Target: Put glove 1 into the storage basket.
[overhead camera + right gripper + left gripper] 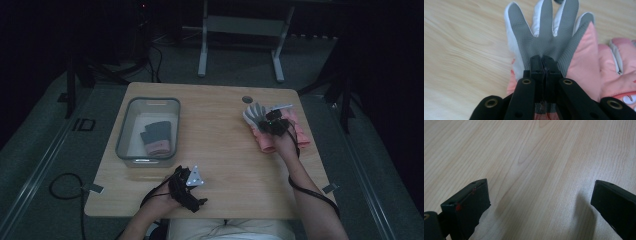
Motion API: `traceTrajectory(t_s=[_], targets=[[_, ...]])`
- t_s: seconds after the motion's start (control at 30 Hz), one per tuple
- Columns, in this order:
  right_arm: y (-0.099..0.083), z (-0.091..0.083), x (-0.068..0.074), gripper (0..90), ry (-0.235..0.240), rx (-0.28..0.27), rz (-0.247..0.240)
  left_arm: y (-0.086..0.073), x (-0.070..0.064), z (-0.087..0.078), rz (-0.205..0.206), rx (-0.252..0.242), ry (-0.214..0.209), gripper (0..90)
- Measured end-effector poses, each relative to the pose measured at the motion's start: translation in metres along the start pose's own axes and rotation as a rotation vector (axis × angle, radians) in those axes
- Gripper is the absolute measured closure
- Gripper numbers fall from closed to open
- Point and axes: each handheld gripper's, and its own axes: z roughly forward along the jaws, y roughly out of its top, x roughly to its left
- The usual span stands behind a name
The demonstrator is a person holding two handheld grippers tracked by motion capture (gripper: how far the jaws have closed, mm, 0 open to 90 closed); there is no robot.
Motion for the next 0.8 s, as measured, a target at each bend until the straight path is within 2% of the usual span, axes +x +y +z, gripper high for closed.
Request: traceTrajectory(t_s=[0.03,0.07,0.13,0.2,0.23,0.27,0.3,0.4,0.53,0.57,0.6,0.63,0.7,0.8], targets=[[0.000,0.000,0.000,87.9,0.000,0.000,0.000,0.000,0.000,0.000,0.000,0.000,0.000,1.7],[0.002,-0.008,0.004,88.0,-0.002,-0.026,0.012,0.000,0.000,0.000,0.000,0.000,0.000,1.7],[0.008,-0.034,0.020,88.1,-0.008,-0.091,0.022,0.000,0.001,-0.001,-0.002,0.000,-0.002,1.6],[0.011,-0.048,0.030,88.1,-0.011,-0.113,0.024,0.000,0.001,-0.001,0.005,0.004,-0.004,1.7],[0.011,-0.048,0.030,88.1,-0.011,-0.113,0.024,0.000,0.001,-0.001,0.005,0.004,-0.004,1.6],[0.011,-0.056,0.036,88.1,-0.015,-0.130,0.042,0.000,0.001,-0.001,0.005,0.004,-0.004,1.6],[0.011,-0.070,0.047,88.2,-0.020,-0.147,0.068,0.000,0.001,-0.001,0.018,0.011,-0.004,1.6],[0.007,-0.084,0.064,88.2,-0.035,-0.160,0.115,-0.001,0.000,-0.002,0.011,0.003,-0.005,1.6],[-0.004,-0.090,0.084,88.2,-0.064,-0.160,0.182,0.000,0.000,-0.003,0.012,-0.005,-0.008,1.7],[-0.007,-0.089,0.087,88.2,-0.058,-0.161,0.203,0.000,0.000,-0.003,0.010,-0.006,-0.006,1.7],[-0.011,-0.086,0.094,88.1,-0.063,-0.153,0.207,0.000,0.000,-0.003,0.007,-0.012,-0.004,1.7],[-0.011,-0.086,0.094,88.1,-0.063,-0.153,0.207,0.000,0.000,-0.003,0.007,-0.012,-0.004,1.7],[-0.021,-0.076,0.106,88.2,-0.062,-0.132,0.251,0.000,0.000,-0.003,0.012,-0.016,-0.005,1.7],[-0.027,-0.061,0.113,88.1,-0.064,-0.103,0.267,0.000,-0.002,-0.002,0.031,-0.009,-0.006,1.6]])
